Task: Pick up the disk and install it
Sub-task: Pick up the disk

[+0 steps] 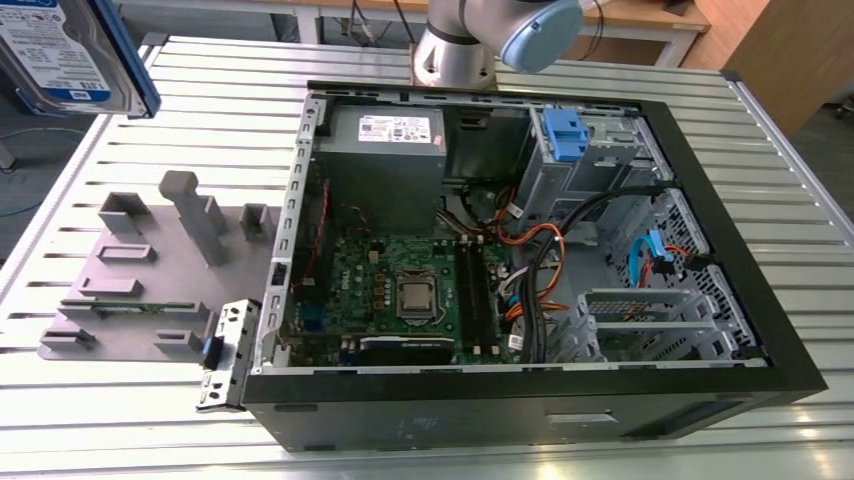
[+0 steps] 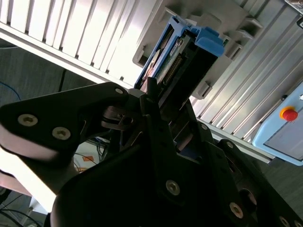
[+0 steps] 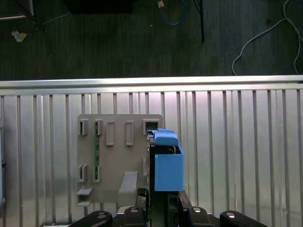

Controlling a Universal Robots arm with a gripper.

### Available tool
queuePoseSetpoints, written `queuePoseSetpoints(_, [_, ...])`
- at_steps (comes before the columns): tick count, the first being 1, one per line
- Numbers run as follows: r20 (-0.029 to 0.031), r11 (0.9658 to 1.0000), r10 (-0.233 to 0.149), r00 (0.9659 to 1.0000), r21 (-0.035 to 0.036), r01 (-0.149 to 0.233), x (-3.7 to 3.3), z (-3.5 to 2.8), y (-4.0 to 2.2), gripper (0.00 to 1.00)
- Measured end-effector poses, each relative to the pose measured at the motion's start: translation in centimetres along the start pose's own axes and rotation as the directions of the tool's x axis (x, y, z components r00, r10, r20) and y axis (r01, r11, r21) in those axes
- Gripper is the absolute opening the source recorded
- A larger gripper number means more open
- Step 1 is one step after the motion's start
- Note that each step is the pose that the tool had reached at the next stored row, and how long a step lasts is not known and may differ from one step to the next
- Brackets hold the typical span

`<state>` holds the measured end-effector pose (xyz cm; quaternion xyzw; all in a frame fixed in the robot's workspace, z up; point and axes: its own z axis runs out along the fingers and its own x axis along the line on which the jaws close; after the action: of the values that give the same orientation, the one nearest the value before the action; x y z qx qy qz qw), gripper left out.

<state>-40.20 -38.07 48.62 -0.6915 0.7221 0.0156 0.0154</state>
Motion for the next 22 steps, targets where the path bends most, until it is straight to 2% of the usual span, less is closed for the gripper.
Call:
queuePoseSetpoints(8, [0.0000,1.0000,0.000,1.0000,0.0000,0.000,-0.05,-0.74,0.00,0.35])
queuePoseSetpoints(22, [0.0000,1.0000,0.000,1.0000,0.0000,0.000,-0.17,-3.08,0.01,0.35])
